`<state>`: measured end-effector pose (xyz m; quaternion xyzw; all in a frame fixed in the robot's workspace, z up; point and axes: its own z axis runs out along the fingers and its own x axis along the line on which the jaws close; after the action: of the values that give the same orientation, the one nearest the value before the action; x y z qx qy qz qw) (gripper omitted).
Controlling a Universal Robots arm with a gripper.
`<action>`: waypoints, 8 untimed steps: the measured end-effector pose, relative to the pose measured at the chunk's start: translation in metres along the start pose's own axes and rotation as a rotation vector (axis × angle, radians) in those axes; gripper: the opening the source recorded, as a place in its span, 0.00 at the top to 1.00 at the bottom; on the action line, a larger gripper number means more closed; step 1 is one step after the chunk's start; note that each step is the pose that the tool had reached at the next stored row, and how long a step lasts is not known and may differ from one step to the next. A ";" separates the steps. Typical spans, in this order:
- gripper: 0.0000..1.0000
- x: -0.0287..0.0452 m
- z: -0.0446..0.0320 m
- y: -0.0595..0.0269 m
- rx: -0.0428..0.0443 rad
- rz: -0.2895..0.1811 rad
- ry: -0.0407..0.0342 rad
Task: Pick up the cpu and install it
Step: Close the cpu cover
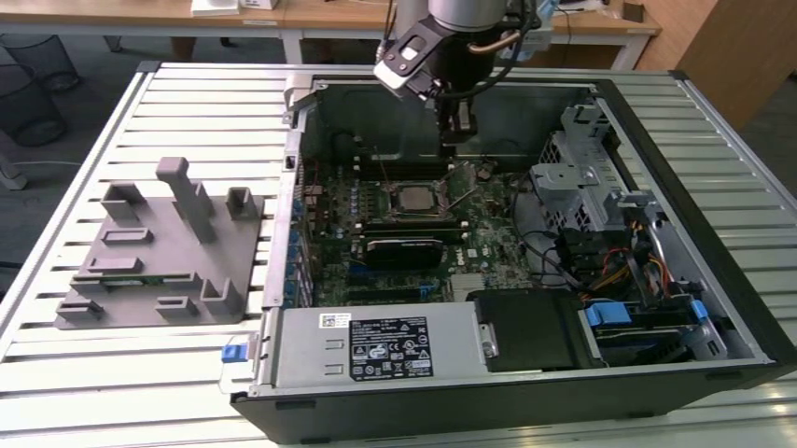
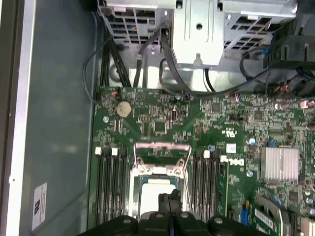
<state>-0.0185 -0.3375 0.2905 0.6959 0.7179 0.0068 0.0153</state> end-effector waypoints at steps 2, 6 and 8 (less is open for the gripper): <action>0.89 -0.0001 0.0013 0.0019 0.0000 0.000 0.0001; 0.89 0.0000 0.0058 0.0031 0.0001 0.000 0.0001; 0.89 0.0000 0.0084 0.0041 0.0001 0.000 0.0001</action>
<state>-0.0141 -0.3375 0.2823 0.6959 0.7179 0.0068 0.0152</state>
